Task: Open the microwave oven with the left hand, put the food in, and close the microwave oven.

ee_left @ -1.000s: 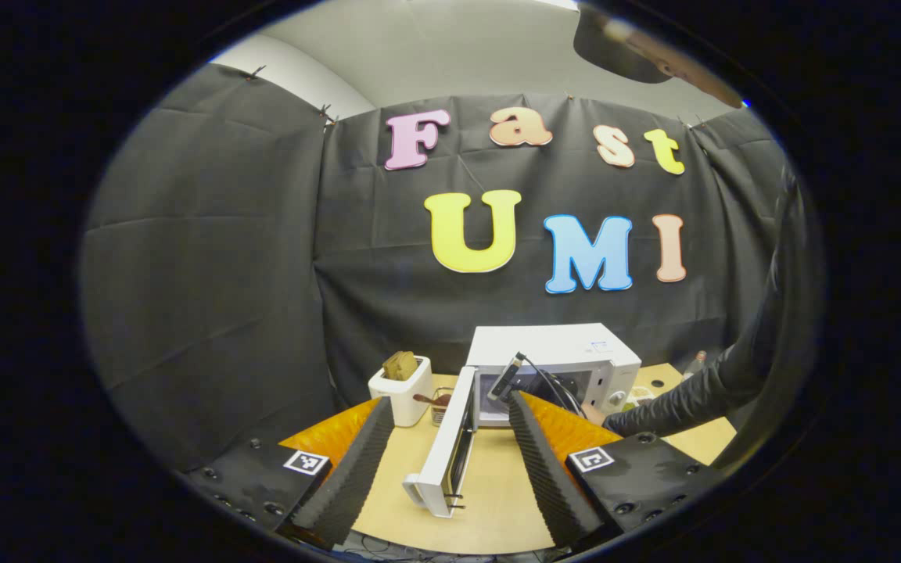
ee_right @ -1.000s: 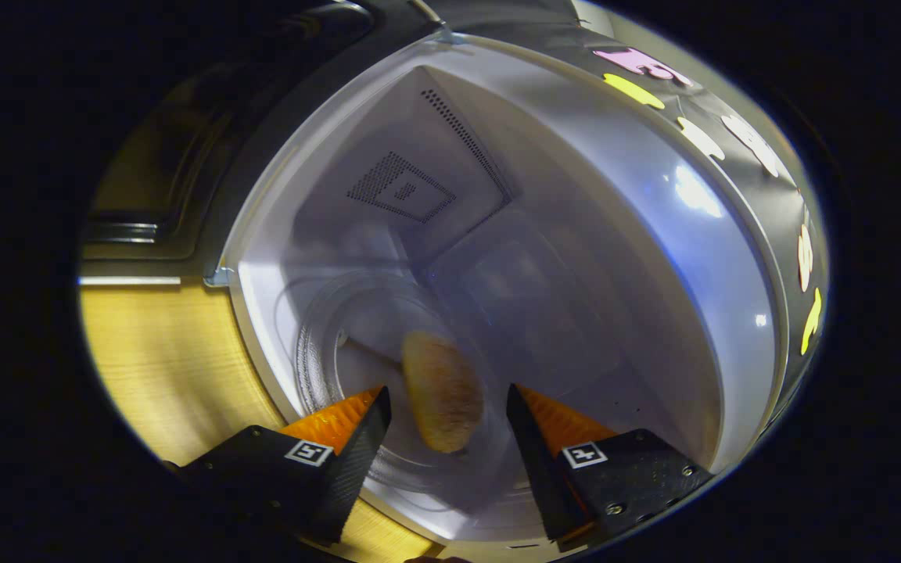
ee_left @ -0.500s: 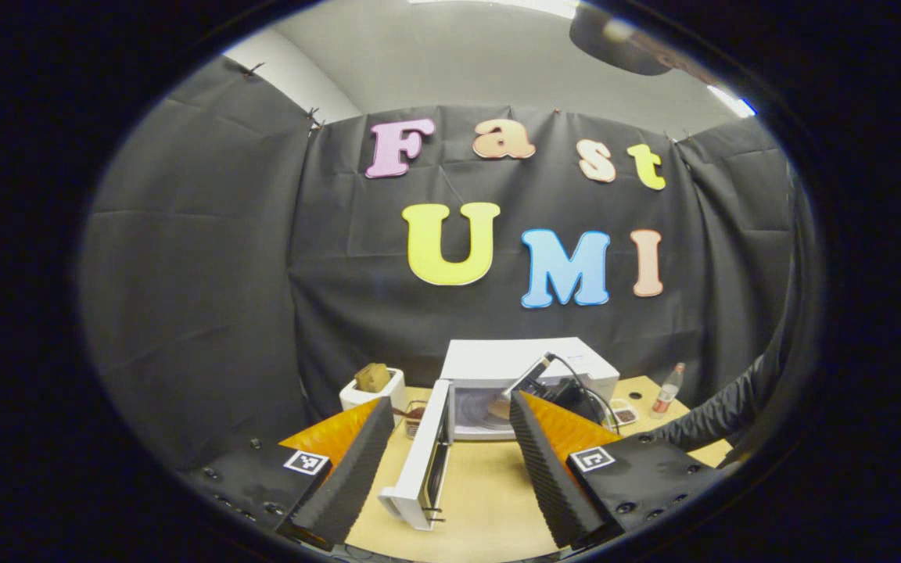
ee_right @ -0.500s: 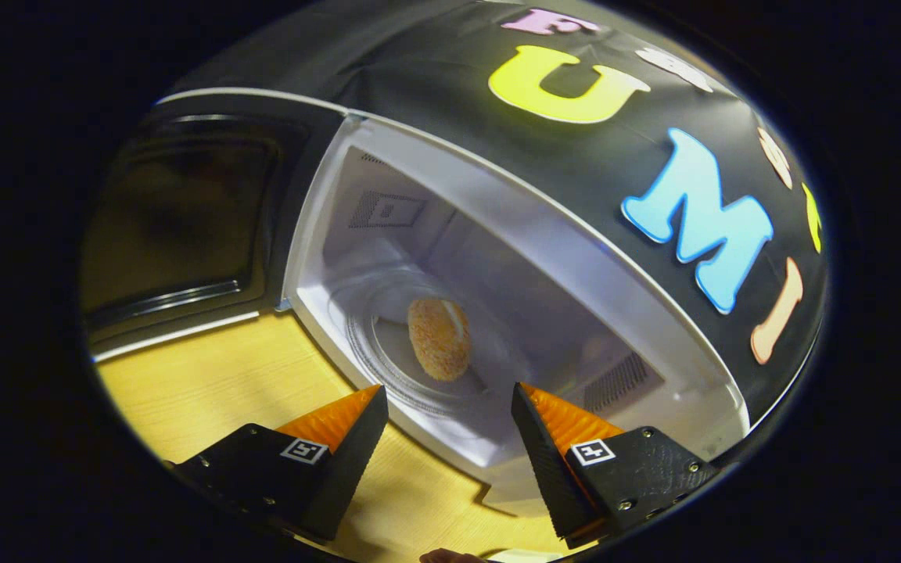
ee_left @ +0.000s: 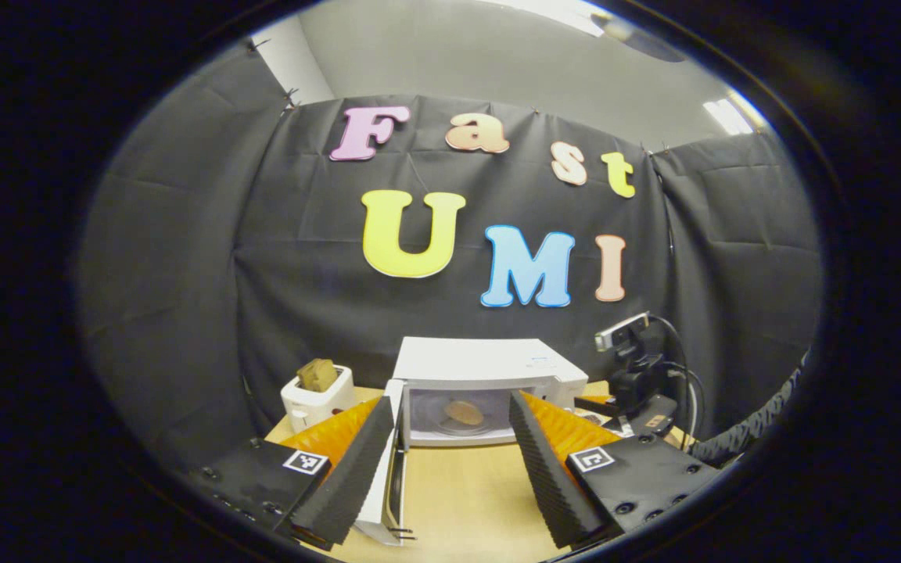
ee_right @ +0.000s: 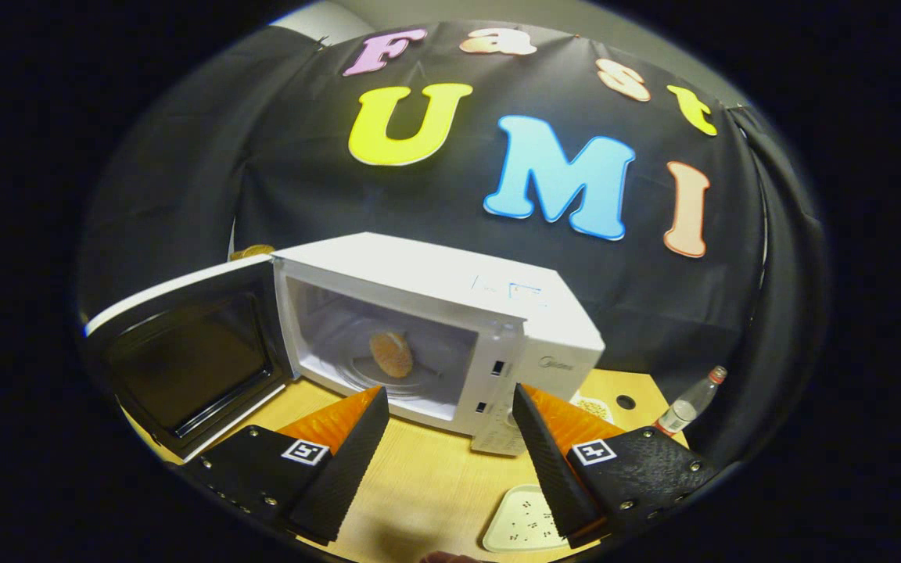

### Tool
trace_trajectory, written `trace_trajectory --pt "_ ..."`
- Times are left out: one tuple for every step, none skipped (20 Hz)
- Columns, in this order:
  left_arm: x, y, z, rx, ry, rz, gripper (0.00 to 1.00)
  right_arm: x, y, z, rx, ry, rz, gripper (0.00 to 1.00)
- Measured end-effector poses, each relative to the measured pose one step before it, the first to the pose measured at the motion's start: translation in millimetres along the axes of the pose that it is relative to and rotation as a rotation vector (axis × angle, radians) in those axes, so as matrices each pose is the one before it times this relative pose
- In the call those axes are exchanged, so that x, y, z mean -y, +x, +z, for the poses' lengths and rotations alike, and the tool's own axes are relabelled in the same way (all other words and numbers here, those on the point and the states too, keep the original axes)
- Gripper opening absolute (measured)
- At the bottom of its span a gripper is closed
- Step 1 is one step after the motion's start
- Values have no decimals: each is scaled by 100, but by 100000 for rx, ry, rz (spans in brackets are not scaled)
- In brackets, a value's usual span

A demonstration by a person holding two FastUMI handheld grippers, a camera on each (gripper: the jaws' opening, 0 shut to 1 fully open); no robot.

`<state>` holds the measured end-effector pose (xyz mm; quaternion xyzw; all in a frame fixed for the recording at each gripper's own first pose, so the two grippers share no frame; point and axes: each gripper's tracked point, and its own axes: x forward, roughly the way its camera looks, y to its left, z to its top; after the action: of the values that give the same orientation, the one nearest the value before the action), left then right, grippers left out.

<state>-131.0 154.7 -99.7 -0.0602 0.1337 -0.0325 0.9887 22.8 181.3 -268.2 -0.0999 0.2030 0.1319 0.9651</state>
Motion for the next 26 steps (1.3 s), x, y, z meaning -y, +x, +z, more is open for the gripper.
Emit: trace_trajectory --pt "153 471 -25 154 -186 -1681 94 652 -1093 738 1882 2372 -1552 97" --pt "80 348 59 185 -54 -1606 94 531 -1119 529 1561 2378 -1575 97" --pt "93 394 -234 239 154 -1383 94 567 -967 669 1163 1991 -1813 99" --pt "47 383 62 152 214 -1457 94 313 -1016 556 1365 2009 -1225 97" --pt "104 270 -87 31 36 -1731 94 320 -975 764 1601 1474 -1301 97" --pt "143 270 -90 -3 -89 -1705 96 328 -1067 785 1901 1250 -792 97" --pt "48 8 25 130 -87 -1567 96 234 -1120 1014 2049 1370 -161 97" --pt "200 75 83 180 75 -1418 95 70 -1066 805 2093 923 -408 97" --pt "28 301 -89 308 376 -861 94 227 -969 875 2091 641 -562 97" --pt "-70 139 -43 467 698 -534 94 92 -834 698 1568 196 -466 97" --pt "-33 117 101 502 720 -275 94 230 -912 692 928 19 -676 96" --pt "6 175 56 421 503 -357 94 251 -935 604 606 457 -870 97" --pt "-37 -53 -222 164 592 169 94 236 -860 604 559 451 -1206 97" --pt "-267 -64 171 583 972 1217 96 132 -675 327 729 380 -955 96" --pt "-170 -268 213 1256 917 933 99 93 -622 552 964 -108 -719 97" --pt "-240 -319 321 1244 821 1074 94 107 -583 418 1096 -211 -500 96" --pt "-153 -316 -2 731 651 676 94 9 -351 212 660 -304 5 97" --pt "-333 -279 -164 -328 631 1119 96 -150 -238 13 36 -271 173 97" --pt "-639 -296 -650 -928 928 1402 96 -93 -169 12 -42 22 449 97" --pt "-699 -409 -655 -1435 783 1499 96 -33 -135 -37 51 245 509 97" --pt "-615 -490 -700 -1432 237 1402 94 -98 -156 71 62 75 437 97" --pt "-733 -431 -562 -1395 -343 1464 94 -197 106 -152 259 -249 477 97" --pt "-699 -503 -911 -1929 -1211 1017 94 -43 147 -158 -115 -626 140 97" --pt "-704 -485 -932 -2450 -1640 673 97 -84 -68 -84 -32 37 486 97" --pt "-750 -529 -915 -2186 -1640 1120 85 -197 73 58 -73 616 477 97" --pt "-781 -427 -657 -1395 -1167 991 73 -143 27 -88 -43 637 289 97"
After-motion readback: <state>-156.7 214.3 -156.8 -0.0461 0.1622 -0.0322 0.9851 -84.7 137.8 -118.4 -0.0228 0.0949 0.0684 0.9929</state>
